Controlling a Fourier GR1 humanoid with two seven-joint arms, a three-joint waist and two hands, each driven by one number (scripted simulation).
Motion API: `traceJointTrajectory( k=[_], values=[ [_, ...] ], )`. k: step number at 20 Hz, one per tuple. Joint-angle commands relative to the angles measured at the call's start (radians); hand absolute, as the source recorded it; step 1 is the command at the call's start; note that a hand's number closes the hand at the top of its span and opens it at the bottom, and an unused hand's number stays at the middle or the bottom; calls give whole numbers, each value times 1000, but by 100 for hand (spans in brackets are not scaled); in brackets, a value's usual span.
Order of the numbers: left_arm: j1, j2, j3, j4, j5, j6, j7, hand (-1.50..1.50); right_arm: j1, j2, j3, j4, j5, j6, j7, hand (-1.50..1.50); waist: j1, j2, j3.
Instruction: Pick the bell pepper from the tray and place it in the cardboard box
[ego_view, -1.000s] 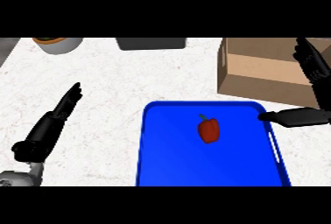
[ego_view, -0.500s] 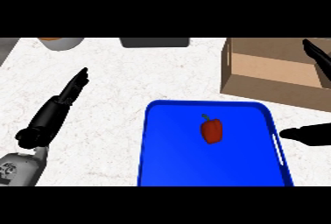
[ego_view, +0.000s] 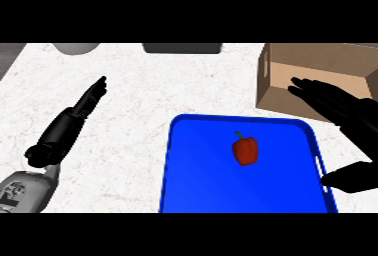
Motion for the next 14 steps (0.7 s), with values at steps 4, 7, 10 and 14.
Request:
traceJointTrajectory(
  k=[4, 7, 10, 14],
  values=[
    [-17, -1, 17, 44, -2, -35, -12, 0, -182, 79, 198, -116, 73, 241, 372, -150, 10, 1, -1],
    [-42, -8, 35, 37, 8, -43, 12, 0, -234, 163, 246, -185, 62, 326, 564, -150, 0, -2, 0],
    [2, -21, 29, 6, -19, -20, 8, 0, -227, 260, 333, -160, 109, 366, 682, -150, 0, -2, 1],
    [-30, -36, 39, -30, -17, -31, 58, 0, -375, 464, 314, -21, 48, 462, 836, -150, 5, 0, 1]
  ],
)
